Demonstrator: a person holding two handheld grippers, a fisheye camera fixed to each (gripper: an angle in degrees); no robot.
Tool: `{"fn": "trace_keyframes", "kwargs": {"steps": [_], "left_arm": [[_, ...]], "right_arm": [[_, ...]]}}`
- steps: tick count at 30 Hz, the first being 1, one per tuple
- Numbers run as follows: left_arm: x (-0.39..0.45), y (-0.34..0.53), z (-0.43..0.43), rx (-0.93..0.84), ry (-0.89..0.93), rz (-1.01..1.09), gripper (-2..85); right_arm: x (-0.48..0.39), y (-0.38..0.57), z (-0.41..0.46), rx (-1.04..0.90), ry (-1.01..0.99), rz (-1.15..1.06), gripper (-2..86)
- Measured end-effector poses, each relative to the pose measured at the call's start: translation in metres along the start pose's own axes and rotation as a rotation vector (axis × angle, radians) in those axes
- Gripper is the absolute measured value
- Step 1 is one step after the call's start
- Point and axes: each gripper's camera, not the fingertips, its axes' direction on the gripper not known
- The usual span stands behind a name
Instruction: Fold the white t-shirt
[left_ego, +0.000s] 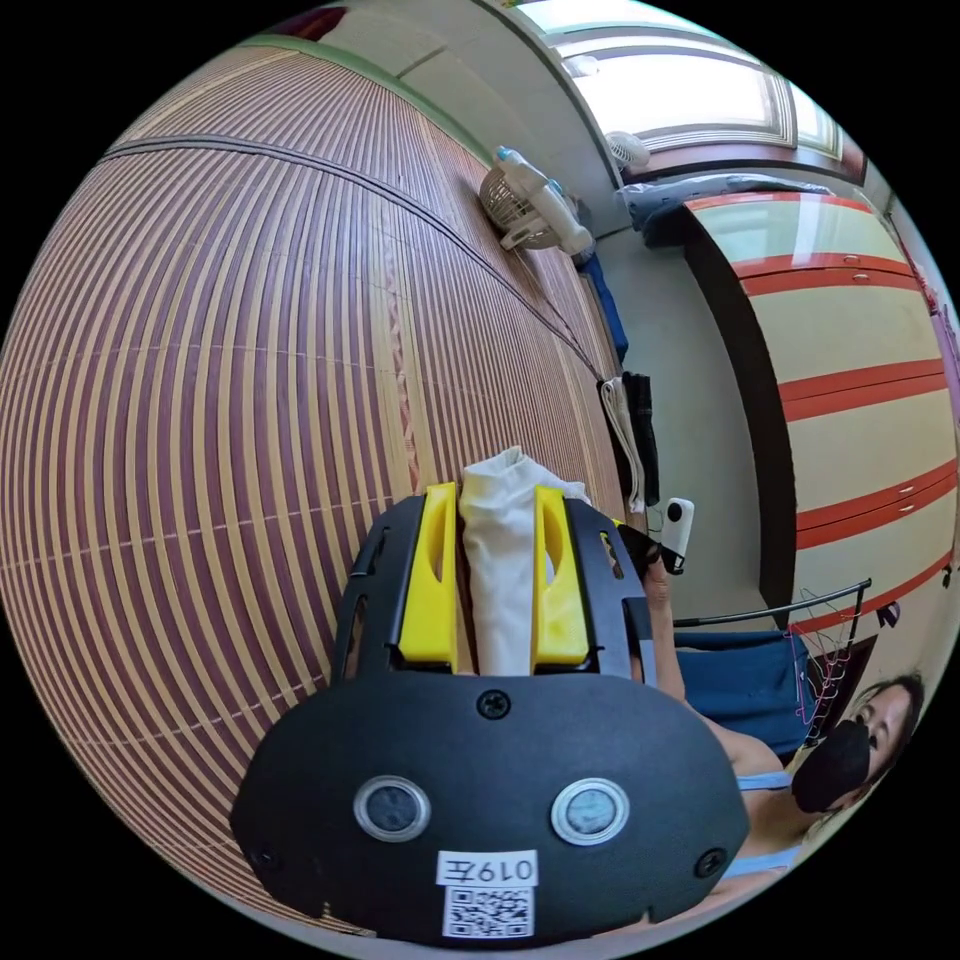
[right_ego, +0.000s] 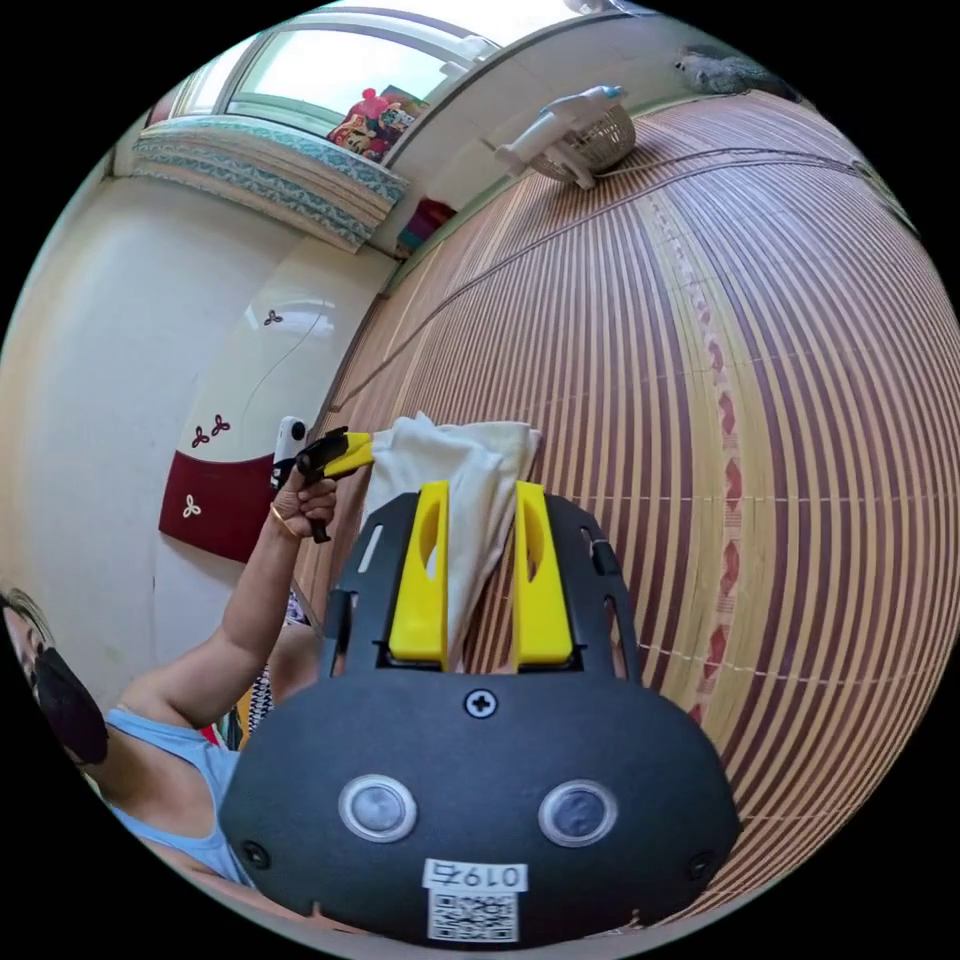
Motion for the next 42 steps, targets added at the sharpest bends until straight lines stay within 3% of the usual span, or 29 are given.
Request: {"fn": "trace_keyframes", "kwargs": {"steps": [8, 18, 22, 26, 30, 34, 42], "left_arm": [[-0.014, 0.003, 0.001, 0.009, 0.064, 0.009, 2.9], [-0.014, 0.006, 0.005, 0.051, 0.037, 0.014, 3.7], [-0.009, 0.008, -0.003, 0.079, 0.055, 0.039, 7.8], [-0.002, 0.006, -0.015, 0.110, 0.033, 0.084, 10.5], [0.012, -0.001, -0.002, 0.058, -0.018, 0.136, 11.3], [0.022, -0.005, 0.017, 0.021, -0.055, 0.167, 10.2], [0.021, -0.001, 0.027, 0.049, -0.095, 0.165, 2.6]], "right_arm": [[0.014, 0.001, -0.003, 0.028, -0.028, 0.018, -0.2], [0.022, 0.009, -0.001, 0.045, -0.005, 0.061, -0.1], [0.018, 0.012, -0.007, 0.059, -0.013, 0.044, 4.1], [-0.005, 0.017, -0.029, 0.168, 0.041, -0.070, 6.2], [-0.022, 0.019, -0.017, 0.157, 0.040, -0.160, 7.1], [-0.021, 0.020, 0.010, 0.096, 0.102, -0.152, 5.9], [-0.007, 0.028, 0.002, 0.166, 0.028, -0.084, -0.4]]}}
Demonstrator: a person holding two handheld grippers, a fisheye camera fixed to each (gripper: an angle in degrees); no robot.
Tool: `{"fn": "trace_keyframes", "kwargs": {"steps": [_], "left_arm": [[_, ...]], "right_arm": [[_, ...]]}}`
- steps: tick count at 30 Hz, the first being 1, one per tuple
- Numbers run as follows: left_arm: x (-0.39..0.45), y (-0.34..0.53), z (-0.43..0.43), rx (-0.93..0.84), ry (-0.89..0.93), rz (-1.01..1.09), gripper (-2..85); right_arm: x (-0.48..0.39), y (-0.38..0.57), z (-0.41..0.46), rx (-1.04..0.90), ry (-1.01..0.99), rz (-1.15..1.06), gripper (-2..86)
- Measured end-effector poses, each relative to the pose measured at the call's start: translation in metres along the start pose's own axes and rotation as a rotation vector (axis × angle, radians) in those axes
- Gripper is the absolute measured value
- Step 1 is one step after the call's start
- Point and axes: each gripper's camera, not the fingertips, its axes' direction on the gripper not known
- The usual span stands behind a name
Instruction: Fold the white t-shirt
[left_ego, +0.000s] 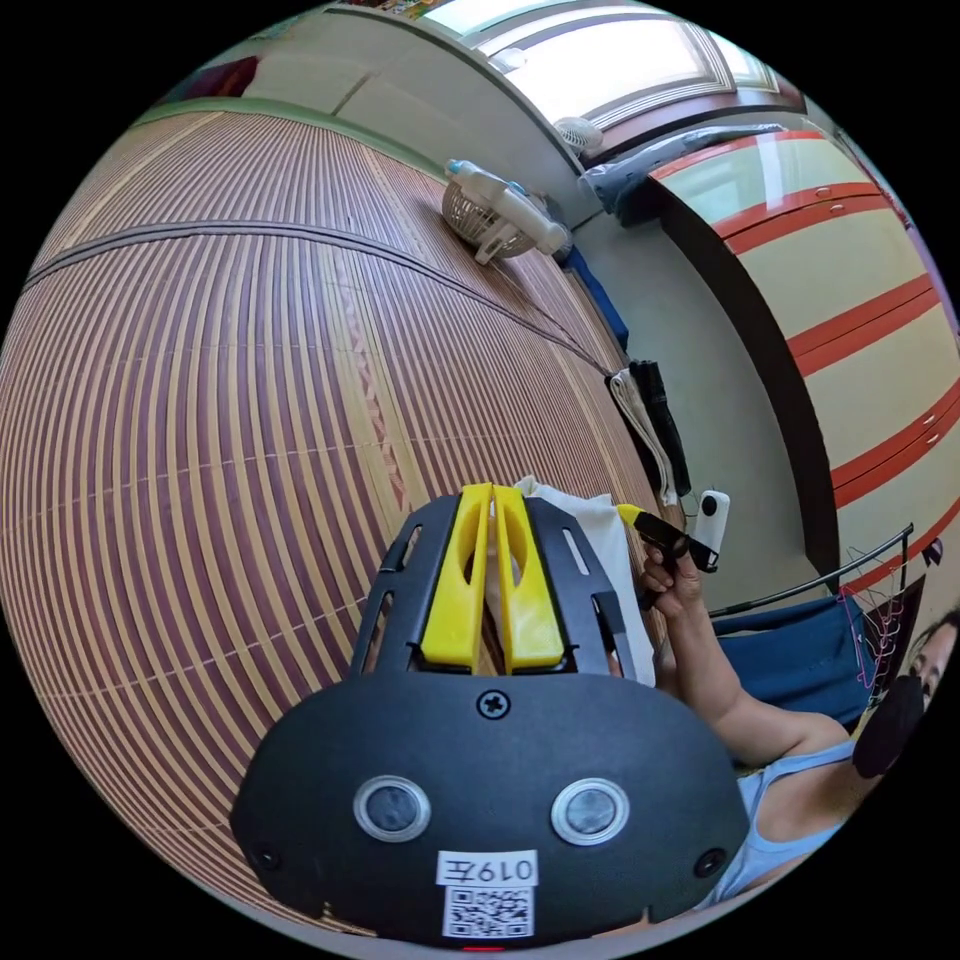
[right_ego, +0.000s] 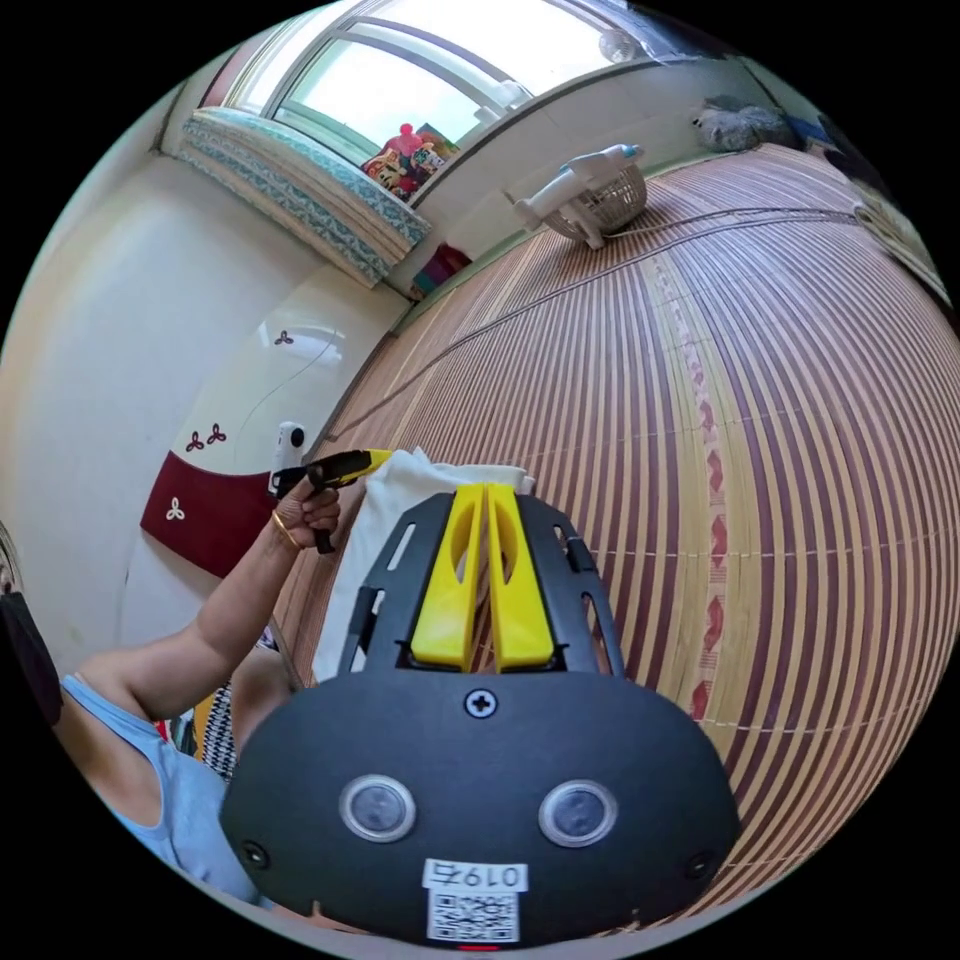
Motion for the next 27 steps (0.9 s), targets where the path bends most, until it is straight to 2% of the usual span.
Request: {"fn": "trace_keyframes", "kwargs": {"steps": [14, 20, 27], "left_arm": [[-0.005, 0.007, 0.011, 0.037, -0.053, -0.029, 1.5], [-0.022, 0.016, -0.010, 0.132, 0.057, -0.080, 5.4], [-0.030, 0.032, -0.003, 0.039, 0.104, -0.090, 7.8]], "right_arm": [[-0.002, 0.006, 0.008, -0.010, 0.067, 0.051, -0.7], [0.005, 0.007, 0.008, -0.027, 0.031, 0.083, -0.6], [0.007, 0.008, 0.006, -0.021, 0.014, 0.099, -0.6]]}}
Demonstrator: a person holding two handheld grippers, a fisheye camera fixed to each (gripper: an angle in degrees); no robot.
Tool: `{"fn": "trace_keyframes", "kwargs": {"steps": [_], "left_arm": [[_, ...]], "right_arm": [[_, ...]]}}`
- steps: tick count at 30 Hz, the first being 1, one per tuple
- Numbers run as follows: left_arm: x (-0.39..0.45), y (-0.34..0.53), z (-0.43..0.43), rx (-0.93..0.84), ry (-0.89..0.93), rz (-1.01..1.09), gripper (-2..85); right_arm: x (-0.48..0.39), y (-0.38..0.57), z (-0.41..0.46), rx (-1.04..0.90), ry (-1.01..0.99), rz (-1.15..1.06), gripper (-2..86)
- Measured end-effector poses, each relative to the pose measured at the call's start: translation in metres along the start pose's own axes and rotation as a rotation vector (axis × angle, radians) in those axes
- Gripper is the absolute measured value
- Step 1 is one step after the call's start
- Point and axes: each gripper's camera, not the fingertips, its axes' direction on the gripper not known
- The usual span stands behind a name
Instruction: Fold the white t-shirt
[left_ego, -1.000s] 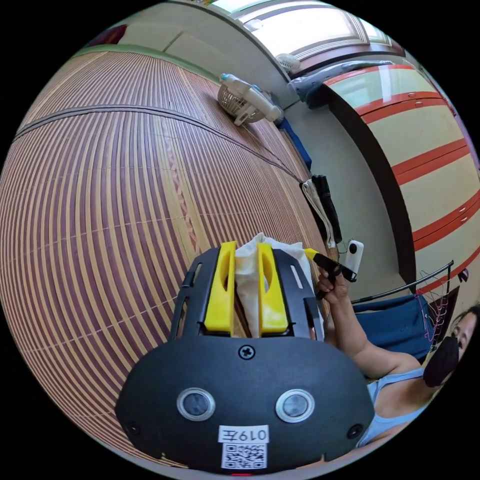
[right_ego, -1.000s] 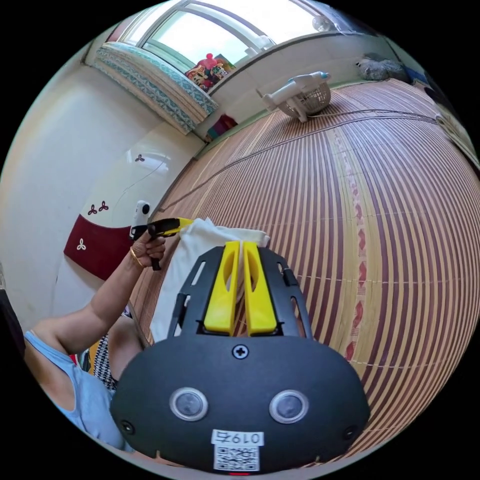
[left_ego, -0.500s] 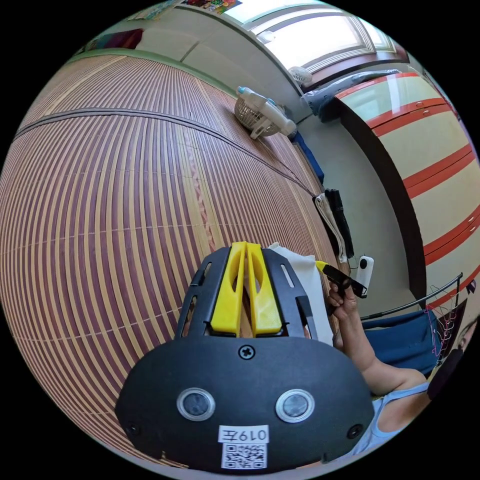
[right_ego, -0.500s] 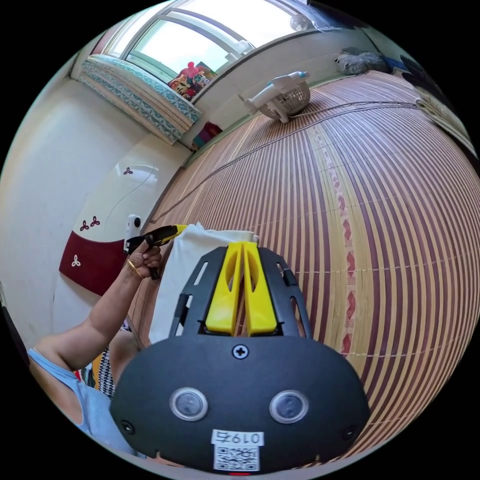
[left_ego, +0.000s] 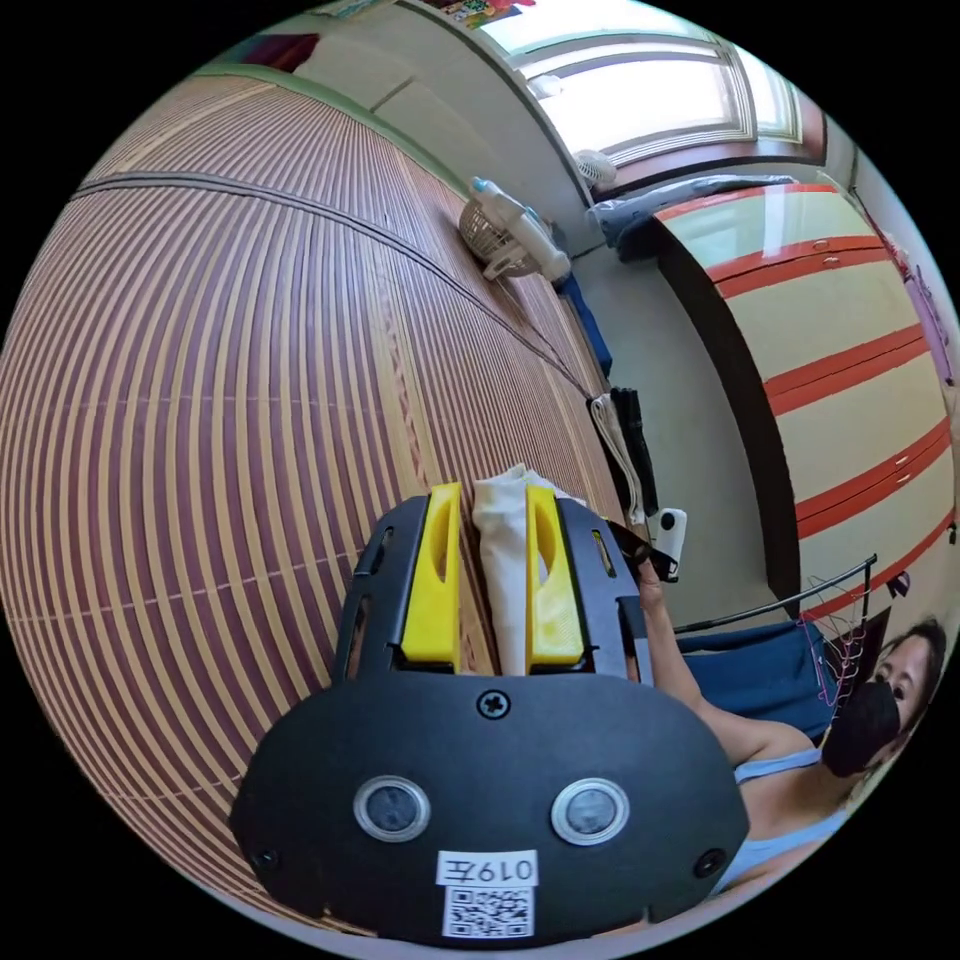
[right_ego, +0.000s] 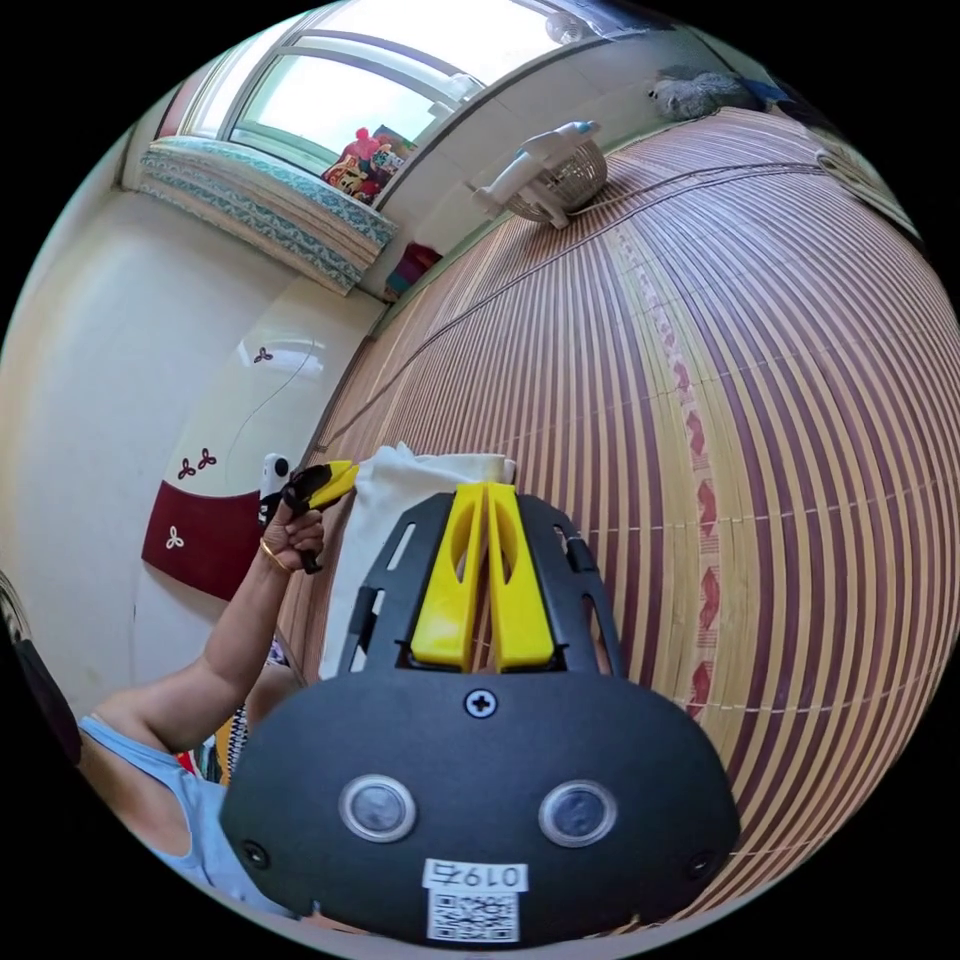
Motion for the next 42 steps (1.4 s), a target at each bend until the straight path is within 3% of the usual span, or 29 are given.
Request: {"fn": "trace_keyframes", "kwargs": {"steps": [5, 12, 18, 21, 24, 28, 31, 42], "left_arm": [[0.010, -0.009, 0.016, -0.069, -0.119, 0.043, 3.5], [-0.011, -0.007, 0.019, -0.026, -0.087, -0.067, 2.6], [-0.029, -0.004, 0.014, 0.017, 0.022, -0.117, 5.8], [-0.038, 0.013, -0.013, 0.137, 0.114, -0.164, 7.5], [-0.020, 0.044, -0.042, 0.171, 0.111, -0.114, 7.7], [0.018, 0.128, -0.043, 0.064, -0.039, -0.067, 7.5], [0.020, 0.192, -0.034, 0.027, -0.087, -0.127, 7.5], [0.004, 0.270, -0.004, 0.090, -0.015, -0.224, 6.6]], "right_arm": [[0.001, 0.002, -0.001, 0.007, -0.007, 0.015, -0.6], [0.002, 0.001, -0.004, 0.000, 0.013, 0.026, -0.4], [0.009, -0.001, -0.008, -0.022, -0.045, 0.033, 4.6], [0.008, -0.002, -0.031, 0.002, -0.071, 0.021, 6.6], [-0.015, 0.000, -0.065, 0.021, -0.095, -0.047, 6.5], [-0.056, 0.033, -0.060, -0.181, 0.002, -0.140, 9.2], [-0.057, 0.062, -0.054, -0.250, -0.095, -0.090, 9.7], [-0.034, 0.082, -0.086, -0.282, -0.160, -0.020, 7.7]]}}
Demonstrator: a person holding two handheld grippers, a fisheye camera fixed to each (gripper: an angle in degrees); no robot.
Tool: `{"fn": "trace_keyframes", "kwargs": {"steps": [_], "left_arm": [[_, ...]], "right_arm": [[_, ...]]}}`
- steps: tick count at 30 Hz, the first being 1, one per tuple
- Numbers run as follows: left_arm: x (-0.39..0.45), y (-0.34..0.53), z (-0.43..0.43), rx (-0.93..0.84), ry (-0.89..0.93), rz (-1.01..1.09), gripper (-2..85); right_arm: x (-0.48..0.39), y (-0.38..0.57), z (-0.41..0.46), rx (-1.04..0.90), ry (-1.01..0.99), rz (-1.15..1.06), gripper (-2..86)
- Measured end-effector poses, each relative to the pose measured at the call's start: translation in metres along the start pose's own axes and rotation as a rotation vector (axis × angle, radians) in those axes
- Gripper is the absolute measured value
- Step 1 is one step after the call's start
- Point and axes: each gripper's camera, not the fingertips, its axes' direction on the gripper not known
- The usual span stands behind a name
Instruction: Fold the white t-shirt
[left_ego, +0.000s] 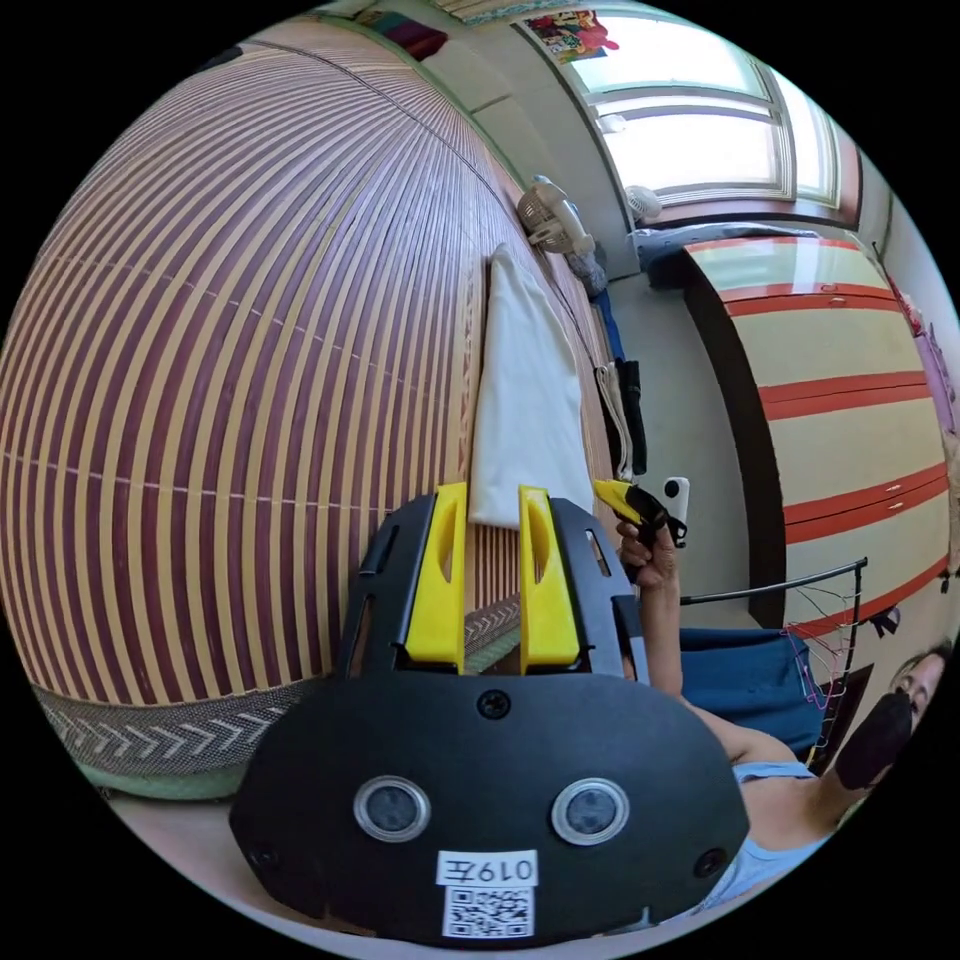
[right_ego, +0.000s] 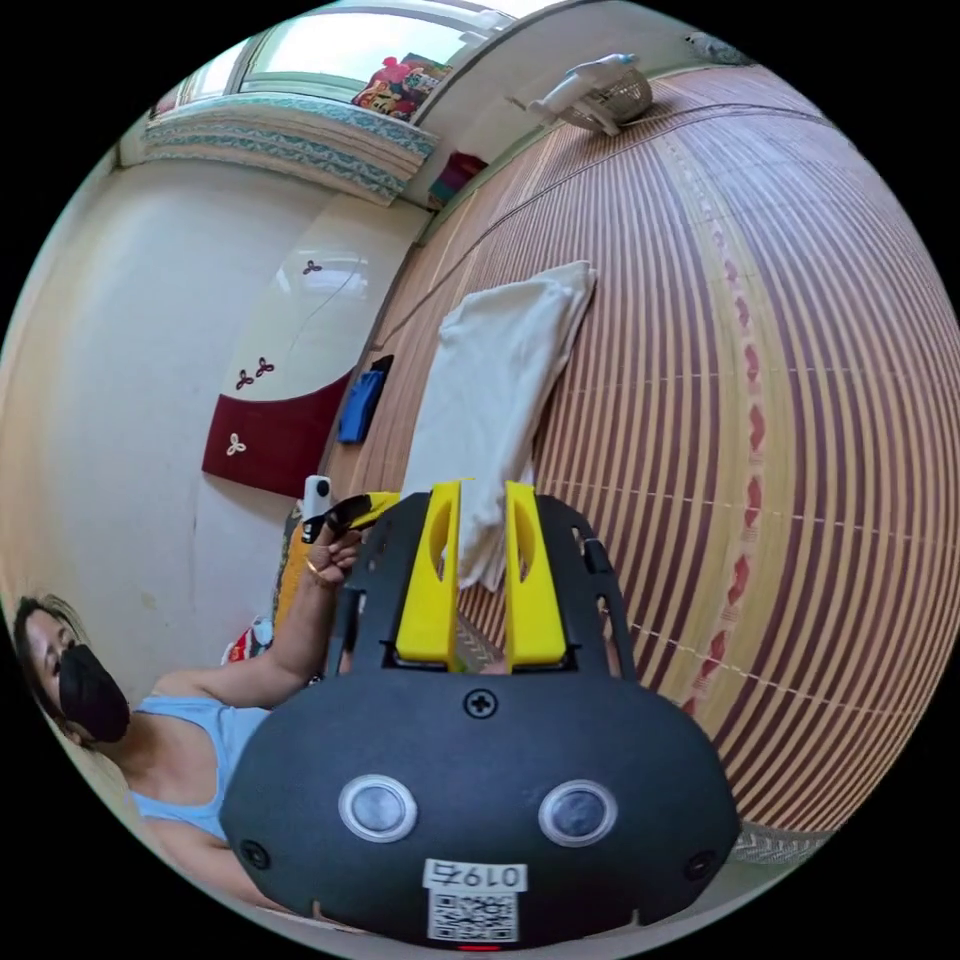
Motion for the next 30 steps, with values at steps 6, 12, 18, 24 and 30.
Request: {"fn": "trace_keyframes", "kwargs": {"steps": [6, 12, 18, 24, 30], "left_arm": [[0.003, 0.002, 0.007, 0.014, -0.068, 0.033, 5.7], [-0.014, 0.000, 0.016, 0.011, -0.032, 0.007, 2.6], [-0.018, -0.005, 0.020, -0.015, -0.069, 0.034, 1.6], [-0.029, -0.008, 0.019, -0.009, -0.022, 0.019, 1.1], [-0.033, -0.012, 0.017, -0.011, -0.018, 0.025, 0.8]], "right_arm": [[-0.002, -0.008, 0.017, -0.094, 0.053, 0.008, 6.1], [0.005, -0.016, 0.010, -0.084, 0.035, 0.024, 2.5], [0.020, -0.022, -0.003, -0.079, 0.057, 0.060, 1.1], [0.026, -0.025, -0.007, -0.115, 0.013, 0.066, 6.0], [0.018, -0.014, -0.029, -0.121, -0.010, 0.025, 6.9]]}}
